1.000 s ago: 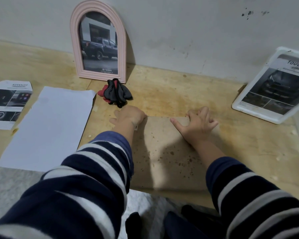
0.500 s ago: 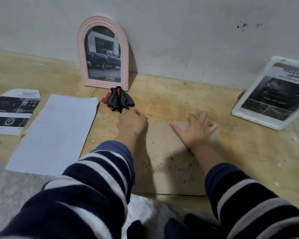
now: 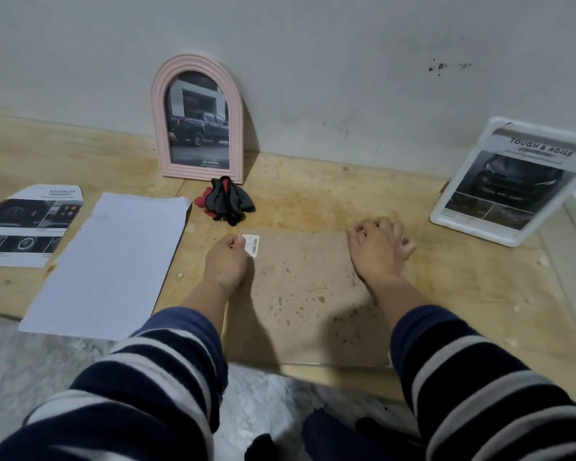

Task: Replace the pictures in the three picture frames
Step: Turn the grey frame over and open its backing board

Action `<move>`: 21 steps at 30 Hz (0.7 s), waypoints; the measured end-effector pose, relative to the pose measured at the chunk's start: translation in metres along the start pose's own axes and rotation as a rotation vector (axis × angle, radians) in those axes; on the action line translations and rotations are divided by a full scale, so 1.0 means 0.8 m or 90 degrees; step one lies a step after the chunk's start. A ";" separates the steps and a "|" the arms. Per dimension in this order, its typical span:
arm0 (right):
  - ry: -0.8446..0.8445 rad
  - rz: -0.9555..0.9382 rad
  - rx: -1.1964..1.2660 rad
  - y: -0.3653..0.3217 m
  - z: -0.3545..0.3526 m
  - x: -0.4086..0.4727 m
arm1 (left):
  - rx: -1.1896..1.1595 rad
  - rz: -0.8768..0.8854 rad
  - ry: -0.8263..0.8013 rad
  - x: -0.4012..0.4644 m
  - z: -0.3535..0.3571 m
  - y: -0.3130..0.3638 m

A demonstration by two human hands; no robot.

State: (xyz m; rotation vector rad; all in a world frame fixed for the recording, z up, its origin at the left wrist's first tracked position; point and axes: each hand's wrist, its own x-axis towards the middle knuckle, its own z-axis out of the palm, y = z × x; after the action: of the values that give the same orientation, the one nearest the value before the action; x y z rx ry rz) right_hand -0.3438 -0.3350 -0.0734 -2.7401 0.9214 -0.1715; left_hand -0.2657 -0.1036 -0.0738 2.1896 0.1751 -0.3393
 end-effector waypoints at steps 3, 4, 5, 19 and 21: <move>0.001 0.138 0.023 0.026 -0.015 -0.005 | -0.053 -0.001 0.006 -0.002 0.003 0.008; -0.012 0.197 0.063 0.035 -0.020 -0.008 | -0.065 -0.002 0.009 -0.002 0.004 0.009; -0.031 0.246 0.118 0.045 -0.025 -0.012 | -0.072 0.000 0.014 -0.003 0.006 0.011; 0.146 0.519 0.778 0.151 -0.089 -0.059 | -0.065 0.080 -0.168 -0.034 0.020 0.120; 0.212 0.601 0.816 0.177 -0.096 -0.082 | -0.017 0.051 -0.225 -0.052 0.034 0.122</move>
State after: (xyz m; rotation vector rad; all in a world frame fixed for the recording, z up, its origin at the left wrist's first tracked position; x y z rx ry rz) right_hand -0.4923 -0.4191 -0.0392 -1.0047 1.3855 -0.7176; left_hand -0.2861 -0.1841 -0.0022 2.0650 -0.1027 -0.6652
